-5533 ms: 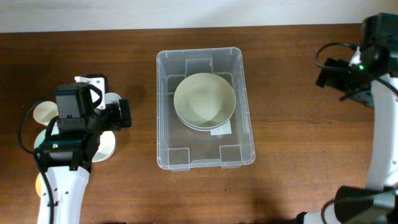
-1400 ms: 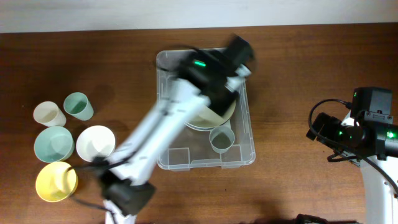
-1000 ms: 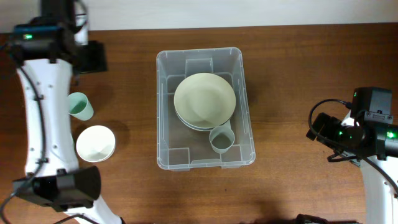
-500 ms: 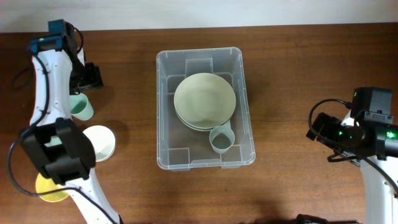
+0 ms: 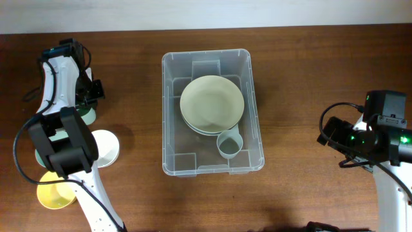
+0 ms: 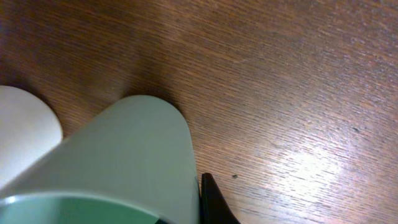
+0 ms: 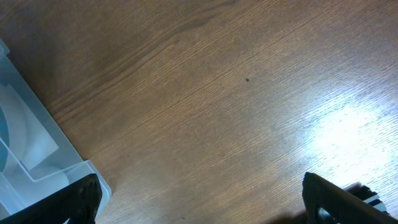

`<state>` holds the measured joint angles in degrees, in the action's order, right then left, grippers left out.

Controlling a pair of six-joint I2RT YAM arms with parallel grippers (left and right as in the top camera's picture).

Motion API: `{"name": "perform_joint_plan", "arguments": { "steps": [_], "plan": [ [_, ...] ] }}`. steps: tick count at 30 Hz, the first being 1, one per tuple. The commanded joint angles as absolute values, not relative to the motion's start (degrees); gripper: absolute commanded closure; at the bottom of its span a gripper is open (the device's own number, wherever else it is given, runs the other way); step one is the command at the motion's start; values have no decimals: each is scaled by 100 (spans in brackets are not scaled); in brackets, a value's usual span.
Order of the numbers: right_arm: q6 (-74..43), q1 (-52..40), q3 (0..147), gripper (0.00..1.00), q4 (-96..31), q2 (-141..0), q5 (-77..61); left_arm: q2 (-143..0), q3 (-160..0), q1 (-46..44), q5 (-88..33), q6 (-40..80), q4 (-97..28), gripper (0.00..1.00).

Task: Pack container
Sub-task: 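Reach the left gripper to the mint-green cup at the back left and grasp it, then lower the mint-green cup into the first cup in the bin and release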

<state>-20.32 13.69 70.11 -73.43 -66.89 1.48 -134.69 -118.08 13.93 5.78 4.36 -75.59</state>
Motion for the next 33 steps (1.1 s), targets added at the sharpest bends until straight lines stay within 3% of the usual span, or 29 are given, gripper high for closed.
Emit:
{"name": "perform_joint_plan", "arguments": {
  "steps": [1,8,15,21,26,33],
  "plan": [
    [-1994,1389,6991,1,-7347,-6611,217,-13487,-11828,1431,537,471,-7566,100],
    [-1994,1389,6991,1,-7345,-6611,217,-13008,-12453,1155,513,473,-7985,99],
    [-1990,1389,6991,1,-7347,-6611,220,-11526,-13034,126,-263,711,-8711,99],
    [-1975,1389,6991,1,-7395,-6611,220,-10860,-13034,-1619,-285,1389,-9024,100],
    [-1905,1389,6991,1,-7432,-6611,220,-10879,-13032,-3157,-283,2869,-9078,99],
    [-1861,1389,6991,1,-7467,-6611,217,-10879,-12929,-4425,-163,3026,-8919,99]
  ]
}}
